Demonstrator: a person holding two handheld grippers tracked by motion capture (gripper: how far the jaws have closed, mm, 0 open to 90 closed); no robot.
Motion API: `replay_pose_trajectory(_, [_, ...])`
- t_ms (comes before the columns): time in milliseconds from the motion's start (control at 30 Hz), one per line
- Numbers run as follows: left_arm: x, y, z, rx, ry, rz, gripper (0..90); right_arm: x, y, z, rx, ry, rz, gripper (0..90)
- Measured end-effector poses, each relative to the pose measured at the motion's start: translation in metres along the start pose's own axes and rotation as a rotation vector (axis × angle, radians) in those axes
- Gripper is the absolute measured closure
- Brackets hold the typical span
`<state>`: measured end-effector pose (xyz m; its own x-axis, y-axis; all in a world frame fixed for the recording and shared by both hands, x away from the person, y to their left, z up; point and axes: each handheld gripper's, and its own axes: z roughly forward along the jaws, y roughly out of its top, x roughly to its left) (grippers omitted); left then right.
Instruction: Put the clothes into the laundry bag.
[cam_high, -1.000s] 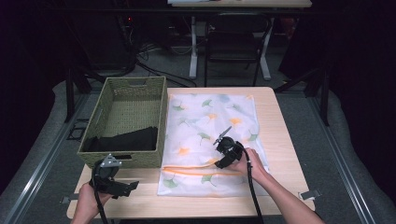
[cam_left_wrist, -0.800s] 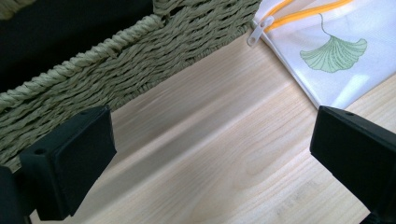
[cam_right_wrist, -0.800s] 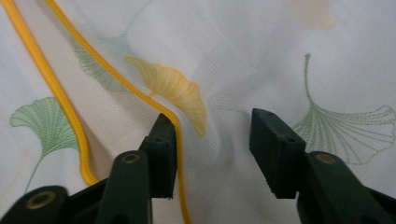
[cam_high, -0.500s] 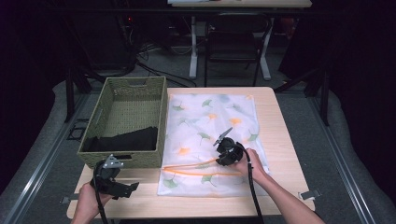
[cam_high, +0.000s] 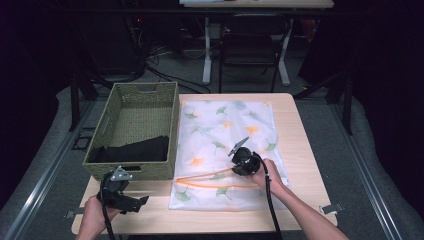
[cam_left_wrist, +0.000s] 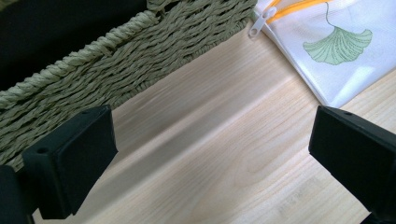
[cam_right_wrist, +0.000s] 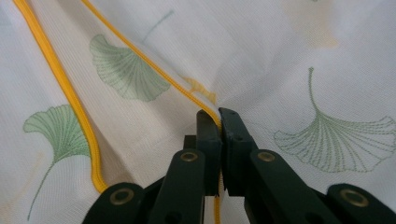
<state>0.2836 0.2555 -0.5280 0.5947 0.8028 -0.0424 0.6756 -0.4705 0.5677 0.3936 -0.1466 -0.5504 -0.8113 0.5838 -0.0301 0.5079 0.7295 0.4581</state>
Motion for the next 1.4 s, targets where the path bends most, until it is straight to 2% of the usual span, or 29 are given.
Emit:
replay_pose_trajectory(100, [0.000,0.000,0.001,0.011,-0.011,0.010,0.8,0.000,0.002,-0.004,-0.015,-0.002,-0.013,87.6])
replay_pose_trajectory(433, [-0.001,0.000,0.001,0.026,-0.003,0.026,0.9,0.002,0.005,-0.019,-0.068,-0.020,-0.017,87.7])
replay_pose_trajectory(700, [-0.003,0.001,0.000,0.026,-0.007,0.030,1.0,0.002,0.008,-0.036,-0.134,-0.044,-0.035,88.3])
replay_pose_trajectory(900, [-0.004,0.001,0.000,0.029,-0.004,0.048,1.2,0.003,0.010,-0.045,-0.166,-0.041,-0.029,88.3])
replay_pose_trajectory(1033, [-0.006,0.001,0.000,0.031,-0.011,0.099,0.6,0.005,0.011,-0.051,-0.190,-0.035,-0.033,88.4])
replay_pose_trajectory(1067, [-0.006,0.001,0.000,0.031,-0.011,0.099,0.3,0.005,0.011,-0.051,-0.190,-0.035,-0.033,88.4])
replay_pose_trajectory(1100, [-0.007,0.001,-0.002,0.022,-0.017,0.123,0.3,0.005,0.011,-0.050,-0.189,-0.029,-0.032,88.4])
replay_pose_trajectory(1133, [-0.007,0.001,-0.002,0.022,-0.017,0.123,0.3,0.005,0.011,-0.050,-0.189,-0.029,-0.032,88.4])
replay_pose_trajectory(1167, [-0.007,0.002,-0.005,0.014,-0.011,0.148,0.3,0.004,0.011,-0.051,-0.190,-0.027,-0.035,88.4])
replay_pose_trajectory(1200, [-0.007,0.002,-0.005,0.014,-0.011,0.148,0.3,0.004,0.011,-0.051,-0.190,-0.028,-0.037,88.4])
replay_pose_trajectory(1267, [-0.007,0.003,-0.008,0.021,-0.027,0.191,0.3,0.004,0.011,-0.051,-0.191,-0.029,-0.041,88.4])
replay_pose_trajectory(1400, [-0.006,0.006,-0.011,0.039,-0.046,0.222,0.1,0.005,0.011,-0.051,-0.194,-0.023,-0.037,88.4])
